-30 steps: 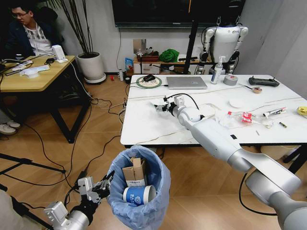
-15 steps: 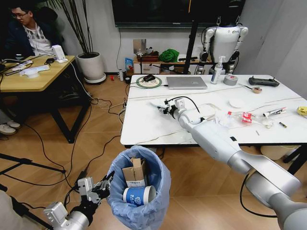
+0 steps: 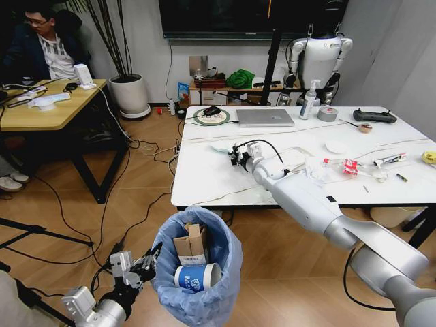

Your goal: Pick up the trash bin and place the trash from the table into it.

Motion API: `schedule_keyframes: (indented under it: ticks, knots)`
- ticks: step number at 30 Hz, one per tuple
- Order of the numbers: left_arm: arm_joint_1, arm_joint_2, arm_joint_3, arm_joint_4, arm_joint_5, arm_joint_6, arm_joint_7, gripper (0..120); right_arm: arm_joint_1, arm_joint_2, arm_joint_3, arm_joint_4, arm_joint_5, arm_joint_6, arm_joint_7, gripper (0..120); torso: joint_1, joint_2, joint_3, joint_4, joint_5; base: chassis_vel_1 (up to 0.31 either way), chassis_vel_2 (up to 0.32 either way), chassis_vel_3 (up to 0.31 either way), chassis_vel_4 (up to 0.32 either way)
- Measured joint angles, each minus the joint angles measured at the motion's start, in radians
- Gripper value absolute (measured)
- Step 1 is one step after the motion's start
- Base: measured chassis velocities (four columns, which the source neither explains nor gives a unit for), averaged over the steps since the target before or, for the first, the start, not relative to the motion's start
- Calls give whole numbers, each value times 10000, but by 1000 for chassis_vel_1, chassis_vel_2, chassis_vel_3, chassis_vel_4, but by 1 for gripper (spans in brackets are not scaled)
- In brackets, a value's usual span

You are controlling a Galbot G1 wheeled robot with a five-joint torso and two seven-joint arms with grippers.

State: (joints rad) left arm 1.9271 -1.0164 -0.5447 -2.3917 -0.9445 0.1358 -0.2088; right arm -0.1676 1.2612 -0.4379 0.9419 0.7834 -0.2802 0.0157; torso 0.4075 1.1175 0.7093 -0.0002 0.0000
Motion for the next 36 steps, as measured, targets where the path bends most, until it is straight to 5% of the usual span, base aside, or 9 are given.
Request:
schedule_keyframes:
  ticks: [9, 15, 27, 32, 36]
  knots:
    - [-110, 49, 229, 34, -7, -3, -21, 0, 197, -1047, 171, 1866, 898, -287, 227, 0, 1, 0, 1, 1, 3, 0, 0, 0, 0]
    - [-325, 274, 555, -17, -94, -3, -158, 0, -2, -3131, 621, 5984, 2573, -625, 763, 0, 0, 0, -1, -5, 4, 0, 0, 0, 0]
    - [-808, 1132, 727, -152, -721, 57, -342, 0, -1186, -5760, 790, 11735, 4778, -471, 365, 0, -1, 1, -3, -4, 1, 0, 0, 0, 0]
    - [-992, 1406, 781, -152, -904, 84, -379, 0, -2297, -6771, 697, 12916, 4367, -331, -423, 0, -1, 1, -2, 1, -1, 0, 0, 0, 0]
    - [-1098, 1537, 761, -158, -1064, 100, -387, 0, -3926, -7818, 1233, 13241, 2672, -153, -1292, 0, -1, 1, -1, -1, 2, 0, 0, 0, 0]
